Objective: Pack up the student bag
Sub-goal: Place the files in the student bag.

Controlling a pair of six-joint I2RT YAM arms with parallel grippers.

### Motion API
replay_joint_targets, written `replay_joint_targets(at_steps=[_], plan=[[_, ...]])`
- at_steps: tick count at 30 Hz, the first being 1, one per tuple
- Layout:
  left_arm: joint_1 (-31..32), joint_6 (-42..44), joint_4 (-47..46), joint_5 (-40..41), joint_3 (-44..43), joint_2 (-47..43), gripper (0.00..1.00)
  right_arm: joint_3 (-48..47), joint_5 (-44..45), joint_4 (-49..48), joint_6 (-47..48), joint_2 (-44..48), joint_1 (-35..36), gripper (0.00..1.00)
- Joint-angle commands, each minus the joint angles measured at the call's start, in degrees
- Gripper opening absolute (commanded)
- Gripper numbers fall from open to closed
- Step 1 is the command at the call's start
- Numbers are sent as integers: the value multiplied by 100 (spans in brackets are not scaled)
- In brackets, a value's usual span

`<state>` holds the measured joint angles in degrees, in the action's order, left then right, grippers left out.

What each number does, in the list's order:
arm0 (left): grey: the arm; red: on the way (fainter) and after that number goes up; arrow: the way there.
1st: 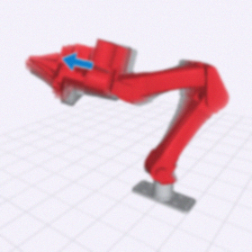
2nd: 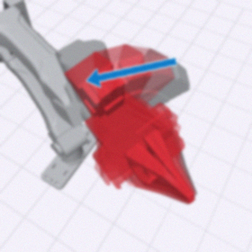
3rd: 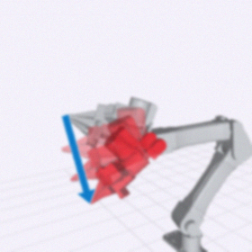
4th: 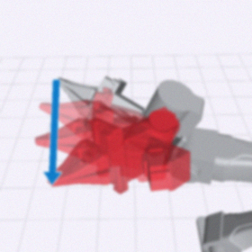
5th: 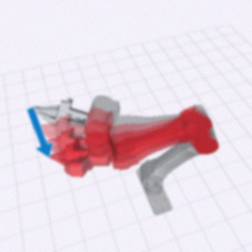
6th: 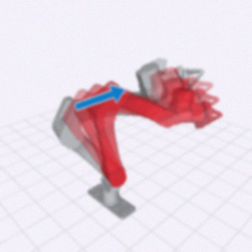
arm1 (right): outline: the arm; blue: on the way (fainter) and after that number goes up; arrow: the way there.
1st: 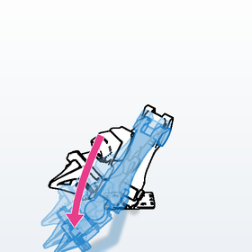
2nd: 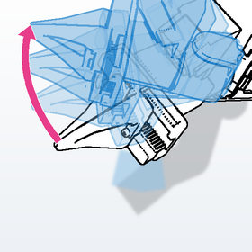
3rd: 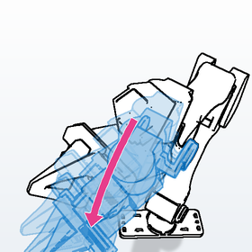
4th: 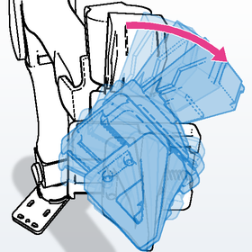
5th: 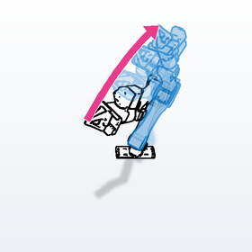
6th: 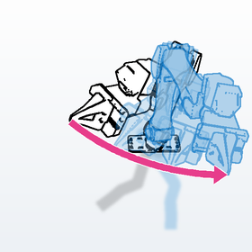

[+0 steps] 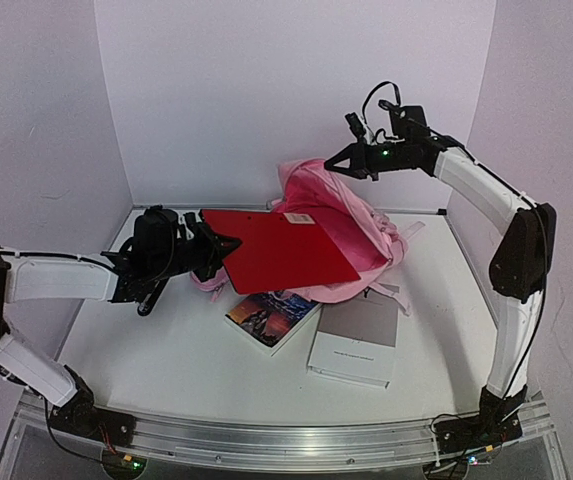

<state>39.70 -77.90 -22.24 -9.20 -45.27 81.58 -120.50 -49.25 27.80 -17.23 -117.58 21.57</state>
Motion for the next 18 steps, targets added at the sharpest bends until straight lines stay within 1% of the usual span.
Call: replay_joint_targets(at_steps=[1, 4, 7, 9, 14, 16, 18], plan=[[-18, -37, -1704, -163, -700, 445, 0, -18, -278, -784, -122, 619, -54, 0], [-109, 10, -1842, 97, -785, 625, 0, 3, -312, -841, -183, 667, -45, 0], [-138, 95, -1642, 499, -1057, 888, 0, 0, -319, -915, -244, 724, -52, 0], [-136, 72, -1468, 556, -1337, 1240, 0, 0, -339, -1023, -381, 742, -48, 0], [-112, -193, -1477, 283, -2474, 2482, 0, -146, -333, -1498, -815, 646, -48, 0], [-100, -285, -1465, 184, -3058, 3008, 0, -265, -311, -1593, -921, 570, -49, 0], [-47, -444, -1244, 85, -3707, 3526, 0, -310, -272, -1703, -1002, 555, -47, 0]])
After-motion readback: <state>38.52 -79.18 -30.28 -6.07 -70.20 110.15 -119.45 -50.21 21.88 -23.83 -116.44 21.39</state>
